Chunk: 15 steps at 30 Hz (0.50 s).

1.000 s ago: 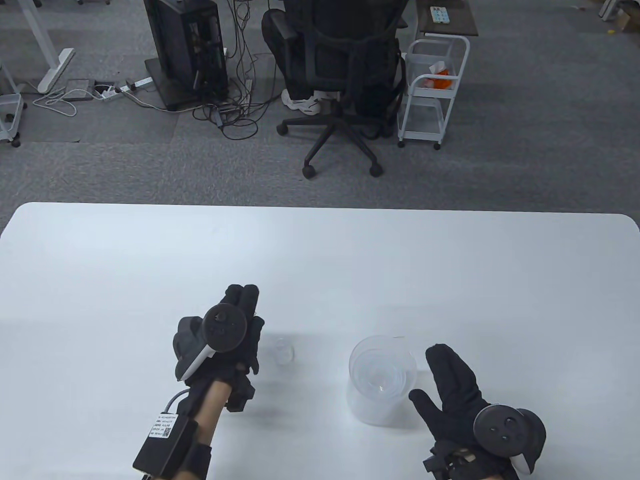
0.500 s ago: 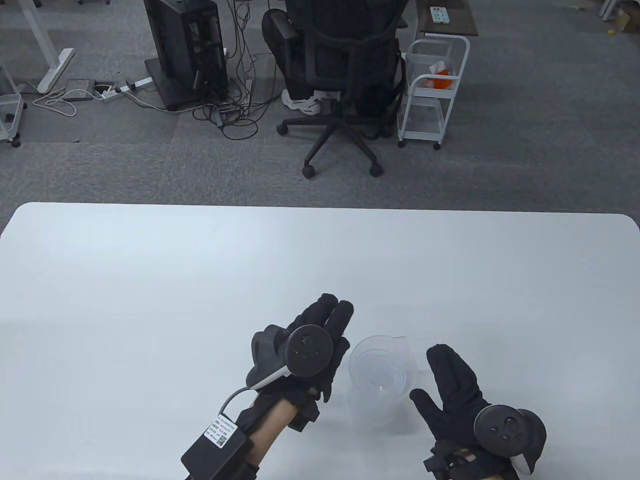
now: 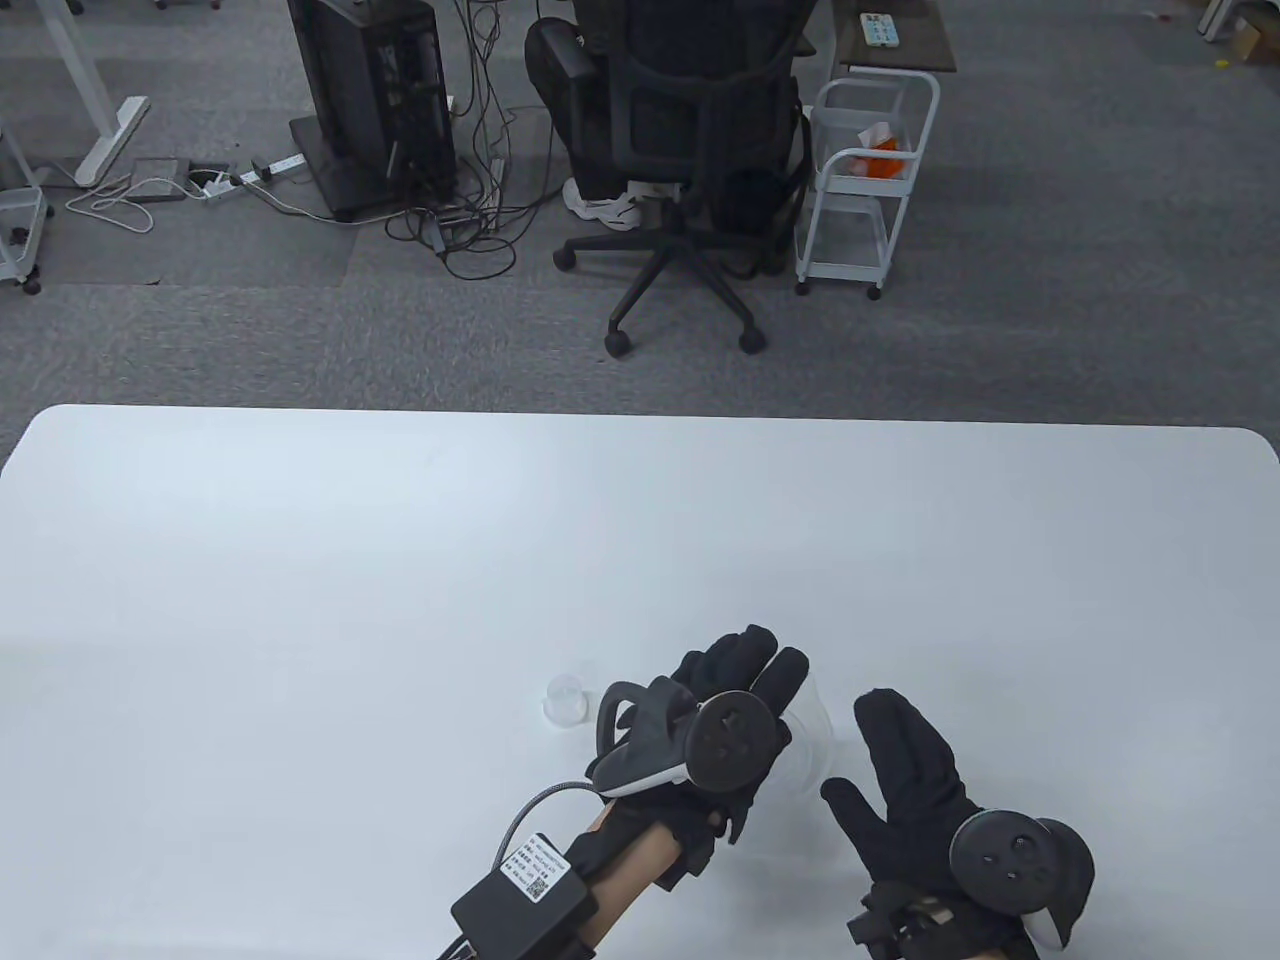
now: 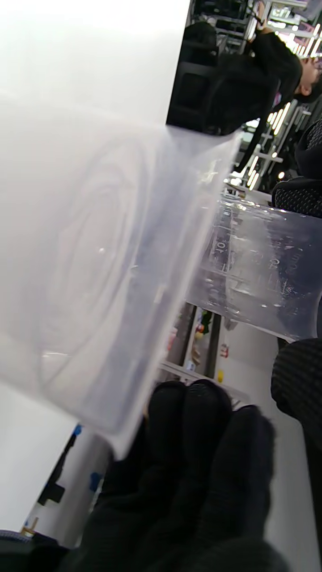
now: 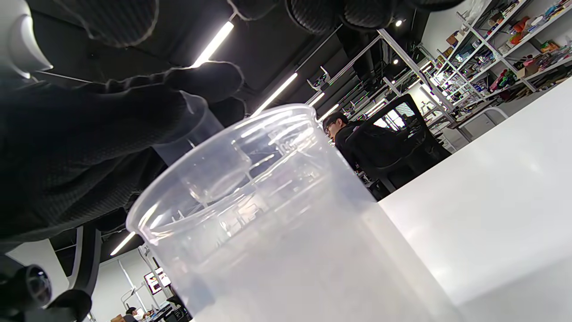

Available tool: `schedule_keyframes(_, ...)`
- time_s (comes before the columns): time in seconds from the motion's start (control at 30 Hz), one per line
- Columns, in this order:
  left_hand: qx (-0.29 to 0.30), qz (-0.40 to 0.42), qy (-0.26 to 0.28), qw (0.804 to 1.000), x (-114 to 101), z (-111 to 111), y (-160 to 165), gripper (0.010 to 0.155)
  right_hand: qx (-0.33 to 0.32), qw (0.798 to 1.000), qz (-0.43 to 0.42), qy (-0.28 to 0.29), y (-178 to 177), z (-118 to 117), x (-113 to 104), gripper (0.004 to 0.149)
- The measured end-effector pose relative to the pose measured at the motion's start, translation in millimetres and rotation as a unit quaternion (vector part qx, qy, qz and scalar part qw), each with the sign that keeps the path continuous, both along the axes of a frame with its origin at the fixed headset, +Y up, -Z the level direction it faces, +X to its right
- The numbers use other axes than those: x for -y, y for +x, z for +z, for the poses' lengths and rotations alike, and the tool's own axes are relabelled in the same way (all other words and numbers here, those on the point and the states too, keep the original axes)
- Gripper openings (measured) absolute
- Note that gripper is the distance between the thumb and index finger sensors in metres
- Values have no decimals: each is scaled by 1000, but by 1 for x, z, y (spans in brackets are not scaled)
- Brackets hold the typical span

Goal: Nest plastic beakers

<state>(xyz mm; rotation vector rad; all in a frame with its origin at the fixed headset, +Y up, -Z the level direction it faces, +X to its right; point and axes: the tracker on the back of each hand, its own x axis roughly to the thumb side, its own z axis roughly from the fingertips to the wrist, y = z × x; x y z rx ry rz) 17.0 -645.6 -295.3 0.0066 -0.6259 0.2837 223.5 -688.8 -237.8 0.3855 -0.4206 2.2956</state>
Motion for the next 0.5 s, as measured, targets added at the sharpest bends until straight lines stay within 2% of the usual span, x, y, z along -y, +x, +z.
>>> schedule_keyframes(0.3, 13, -34, -7, 999, 12, -2, 16, 64, 0, 1000, -2, 0, 1, 0, 0, 77)
schedule_keyframes(0.5, -5, -11, 5, 1000, 4, -6, -1, 64, 0, 1000, 0, 0, 2, 1, 1, 77)
